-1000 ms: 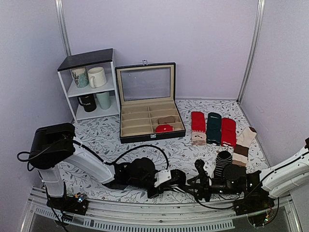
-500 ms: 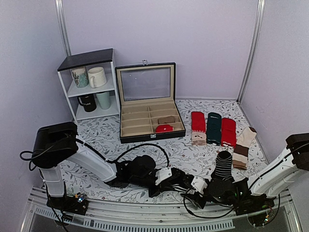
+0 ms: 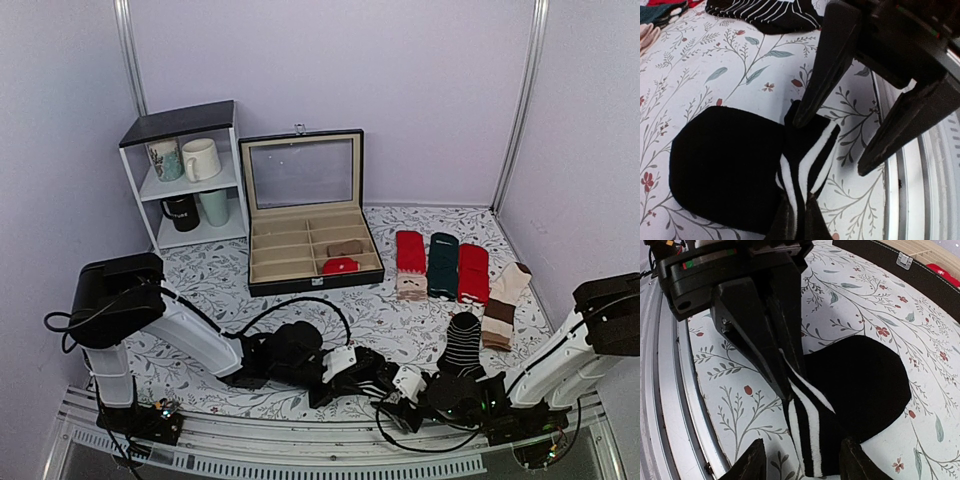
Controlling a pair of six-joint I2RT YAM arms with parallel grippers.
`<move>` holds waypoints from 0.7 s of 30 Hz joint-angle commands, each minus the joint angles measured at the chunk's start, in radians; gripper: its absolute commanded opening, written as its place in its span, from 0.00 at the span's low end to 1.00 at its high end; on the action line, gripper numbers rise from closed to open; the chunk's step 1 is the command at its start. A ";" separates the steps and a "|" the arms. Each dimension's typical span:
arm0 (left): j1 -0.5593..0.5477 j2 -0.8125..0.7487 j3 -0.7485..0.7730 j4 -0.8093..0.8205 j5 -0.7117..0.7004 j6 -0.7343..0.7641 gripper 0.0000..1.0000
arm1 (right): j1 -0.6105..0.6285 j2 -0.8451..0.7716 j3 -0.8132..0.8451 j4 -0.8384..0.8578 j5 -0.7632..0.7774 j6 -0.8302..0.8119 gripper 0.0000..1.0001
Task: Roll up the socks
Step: Roll a pair of socks at the center of the board.
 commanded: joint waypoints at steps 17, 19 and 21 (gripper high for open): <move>0.006 0.125 -0.048 -0.181 0.044 0.004 0.00 | -0.035 0.137 0.025 -0.086 -0.156 0.197 0.10; 0.006 0.119 -0.052 -0.174 0.028 0.005 0.03 | -0.039 0.133 0.035 -0.122 -0.185 0.222 0.09; 0.005 0.086 -0.071 -0.149 -0.003 0.006 0.19 | -0.040 0.118 0.046 -0.177 -0.225 0.261 0.09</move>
